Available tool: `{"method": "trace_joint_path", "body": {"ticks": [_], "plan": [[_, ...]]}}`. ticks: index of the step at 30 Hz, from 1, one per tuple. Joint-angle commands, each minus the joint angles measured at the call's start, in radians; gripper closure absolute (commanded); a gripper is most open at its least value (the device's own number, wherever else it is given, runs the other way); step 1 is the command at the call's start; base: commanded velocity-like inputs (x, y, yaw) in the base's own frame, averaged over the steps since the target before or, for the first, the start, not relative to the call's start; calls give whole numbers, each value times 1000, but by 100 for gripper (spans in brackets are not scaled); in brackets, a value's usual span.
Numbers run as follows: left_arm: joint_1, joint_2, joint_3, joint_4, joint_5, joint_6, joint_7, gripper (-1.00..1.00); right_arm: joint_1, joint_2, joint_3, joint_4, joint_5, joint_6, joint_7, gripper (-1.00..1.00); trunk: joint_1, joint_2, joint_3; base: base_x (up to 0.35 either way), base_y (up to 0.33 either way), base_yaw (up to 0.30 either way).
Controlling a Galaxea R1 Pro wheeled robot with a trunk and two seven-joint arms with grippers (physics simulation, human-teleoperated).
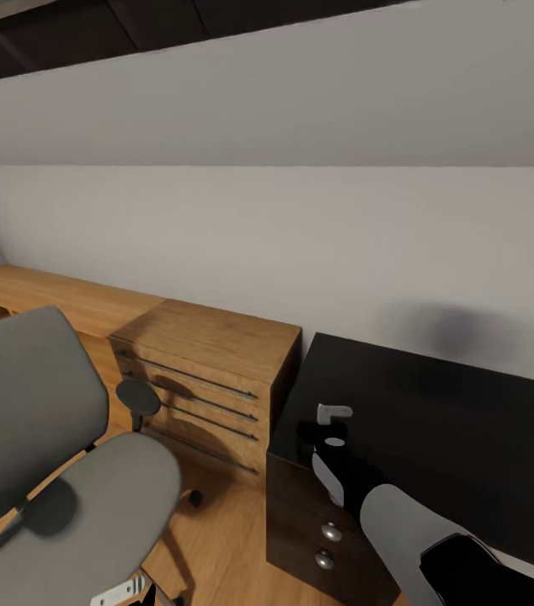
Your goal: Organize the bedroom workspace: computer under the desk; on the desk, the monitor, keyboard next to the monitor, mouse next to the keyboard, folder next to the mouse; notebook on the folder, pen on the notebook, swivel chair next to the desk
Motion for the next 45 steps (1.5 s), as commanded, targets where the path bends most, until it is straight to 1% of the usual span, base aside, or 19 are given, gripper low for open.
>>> {"method": "trace_joint_path", "body": {"ticks": [1, 4, 5, 34, 36, 38, 41, 45], "plan": [[0, 1, -2, -1, 10, -2, 4, -100, 0, -1, 7, 38, -9, 8, -9, -100, 0, 0, -1, 22, 0, 0], [0, 1, -2, -1, 10, -2, 4, -100, 0, -1, 7, 38, -9, 8, -10, -100, 0, 0, -1, 14, 0, 0], [0, 1, -2, 0, 10, -2, 4, -100, 0, -1, 7, 38, -9, 8, -9, 100, 0, 0, -1, 6, 0, 0], [0, 1, -2, 3, 10, -2, 4, -100, 0, 1, 7, 29, -10, 12, -10, 100, 0, 0, -1, 0, 0, 0], [0, 1, -2, 3, 10, -2, 4, -100, 0, 1, 6, 21, -11, 20, -10, 100, 0, 0, -1, 0, 0, 0], [0, 1, -2, 3, 10, -2, 4, -100, 0, 1, 5, 12, -12, 53, -9, 100, 0, 0, -1, 0, 0, 0], [0, 1, -2, 3, 10, -2, 4, -100, 0, 0, 1, 4, -12, 74, -9, 100, 0, 0, -1, 0, 0, 0], [0, 1, -2, 3, 10, -2, 4, -100, 0, 0, -23, -13, -25, 88, -9, 100, 0, 0, -1, 0, 0, 0]]}}
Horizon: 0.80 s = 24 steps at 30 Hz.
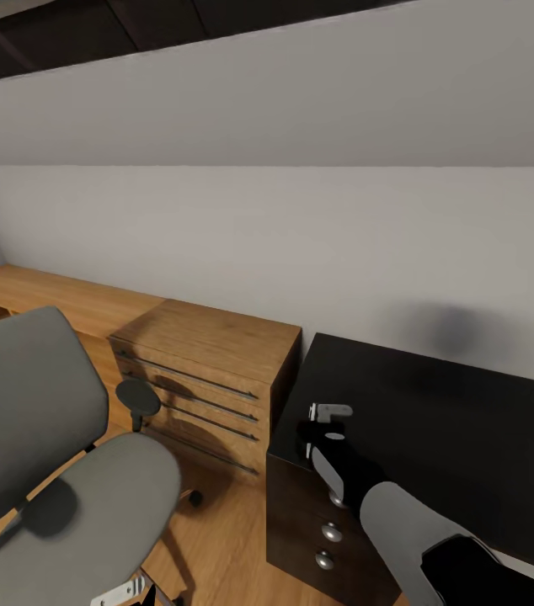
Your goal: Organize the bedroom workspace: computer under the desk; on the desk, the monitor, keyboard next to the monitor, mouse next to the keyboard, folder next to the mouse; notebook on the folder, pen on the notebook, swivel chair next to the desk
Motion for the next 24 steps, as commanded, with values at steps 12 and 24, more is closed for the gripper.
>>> {"method": "trace_joint_path", "body": {"ticks": [12, 24], "plan": [[0, 1, -2, -1, 10, -2, 4, -100, 0, -2, -20, 16, -36, 74, 17, 100, 0, 0, -1, 0, 0, 0], [0, 1, -2, -1, 10, -1, 4, -100, 0, -1, -65, -2, -51, 117, 21, 100, 0, 0, -1, 0, 0, 0]]}}
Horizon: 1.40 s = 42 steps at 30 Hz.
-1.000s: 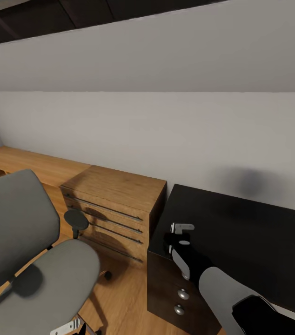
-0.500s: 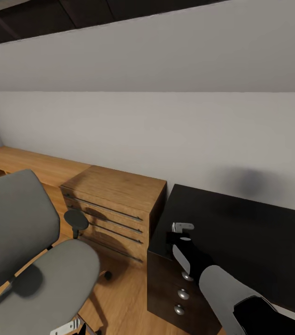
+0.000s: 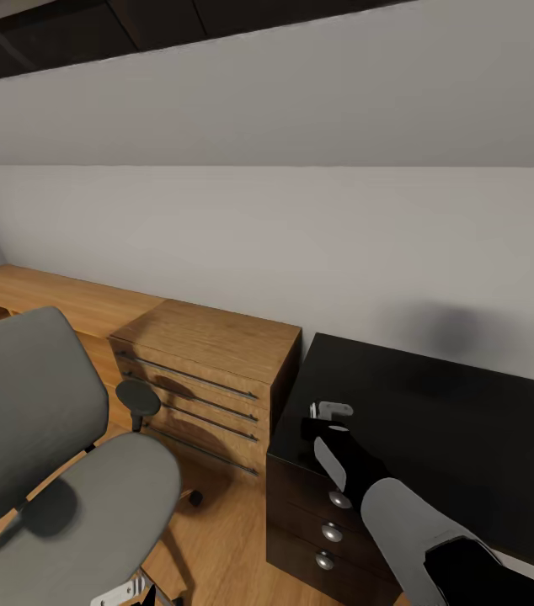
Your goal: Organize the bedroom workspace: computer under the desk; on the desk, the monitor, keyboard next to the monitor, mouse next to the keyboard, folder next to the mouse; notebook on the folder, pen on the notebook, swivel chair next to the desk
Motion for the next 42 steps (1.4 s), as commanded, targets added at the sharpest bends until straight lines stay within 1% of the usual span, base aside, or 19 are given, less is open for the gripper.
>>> {"method": "trace_joint_path", "body": {"ticks": [1, 12, 21, 22, 24, 25, 28, 30, 31, 32, 33, 37, 40, 42], "plan": [[0, 1, -2, -1, 10, -2, 4, -100, 0, -1, 6, 52, -20, 8, -8, 100, 0, 0, -1, 0, 0, 0], [0, 1, -3, -1, 10, -2, 2, -100, 0, -1, 6, 50, -20, 9, -7, 100, 0, 0, -1, 0, 0, 0], [0, 1, -3, -1, 10, -3, 4, -100, 0, -1, 4, 31, -20, 8, -8, 100, -34, 63, 27, 0, 0, 0], [0, 1, -3, -1, 9, -3, 5, -100, 1, -5, 1, -43, -21, 13, -10, 100, -38, 70, 30, 0, 0, 0], [0, 1, -3, -1, 9, -4, 5, -100, 3, -12, 0, -95, -24, 27, -10, 100, -46, 84, 37, 0, 0, 0], [0, 1, -3, -1, 9, -3, 5, -100, 6, -21, -1, -158, -28, 54, -10, 100, -50, 91, 40, 0, 0, 0], [0, 1, -3, -1, 8, -3, 5, -100, 22, -36, -1, -271, -39, 108, -11, 100, -61, 112, 49, 0, 0, 0], [0, 1, -3, -1, 9, -3, 5, -100, 49, -44, -2, -349, -49, 141, -11, 100, -69, 126, 55, 0, 0, 0], [0, 1, -3, -1, 8, -3, 5, -100, 85, -51, -3, -422, -60, 168, -13, 100, -73, 133, 59, 0, 0, 0], [0, 0, -3, -1, 8, -4, 5, -100, 103, -55, -3, -456, -64, 179, -14, 100, -77, 140, 62, 0, 0, 0], [0, 0, -4, -1, 8, -4, 6, -100, 136, -61, -4, -517, -71, 198, -15, 100, -80, 147, 65, 0, 0, 0], [0, -1, -6, 0, 8, -4, 6, -100, 175, -71, -5, -611, -80, 221, -18, 100, -96, 175, 77, 0, 0, 0], [0, -1, -9, 4, 8, -4, 7, -100, 201, -73, -6, -709, -86, 230, -25, 100, -107, 196, 87, 0, 0, 0], [0, -1, -10, 6, 8, -4, 7, -100, 233, -72, -6, -781, -99, 233, -32, 100, -115, 210, 93, 0, 0, 0]]}}
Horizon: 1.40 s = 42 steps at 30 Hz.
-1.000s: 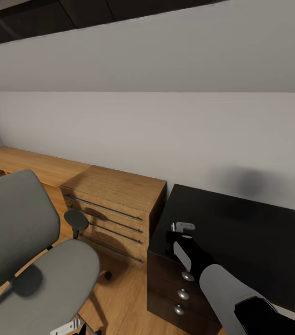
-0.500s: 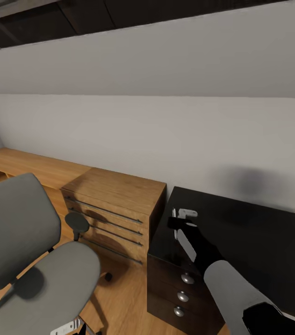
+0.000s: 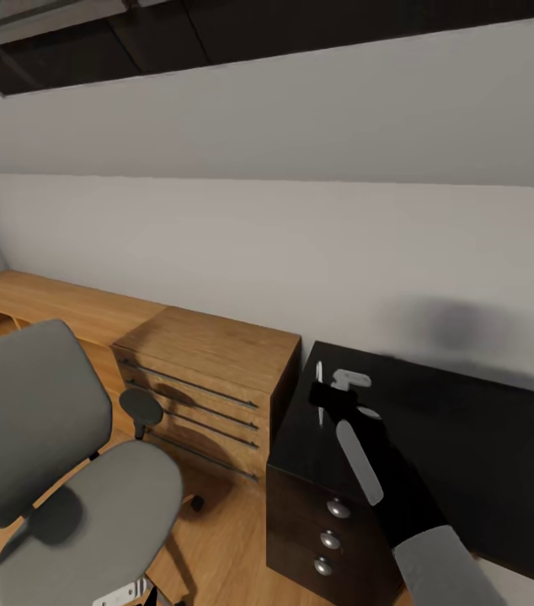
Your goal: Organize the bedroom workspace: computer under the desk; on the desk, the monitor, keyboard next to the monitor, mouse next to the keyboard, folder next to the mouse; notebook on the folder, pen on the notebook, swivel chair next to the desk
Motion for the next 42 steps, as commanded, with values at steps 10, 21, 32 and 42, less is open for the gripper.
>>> {"method": "trace_joint_path", "body": {"ticks": [10, 21, 32, 42], "plan": [[0, 2, -64, 59, 10, -1, 3, -100, 41, -4, -59, -66, -65, -1, -11, 100, -23, 42, 20, 0, 0, -70], [0, 2, -78, 78, 11, 2, 2, -100, 42, -4, -285, -63, -196, 1, -12, 100, -23, 42, 23, -169, 0, -273], [0, 4, -75, 79, 13, 0, 2, -100, 48, -4, -383, -56, -261, 0, -12, 100, -23, 42, 22, -277, 29, -72], [0, 2, -76, 81, 13, 1, 2, -100, 48, -6, -439, -58, -261, 4, -13, 100, -23, 42, 22, -5, 16, -276]]}}
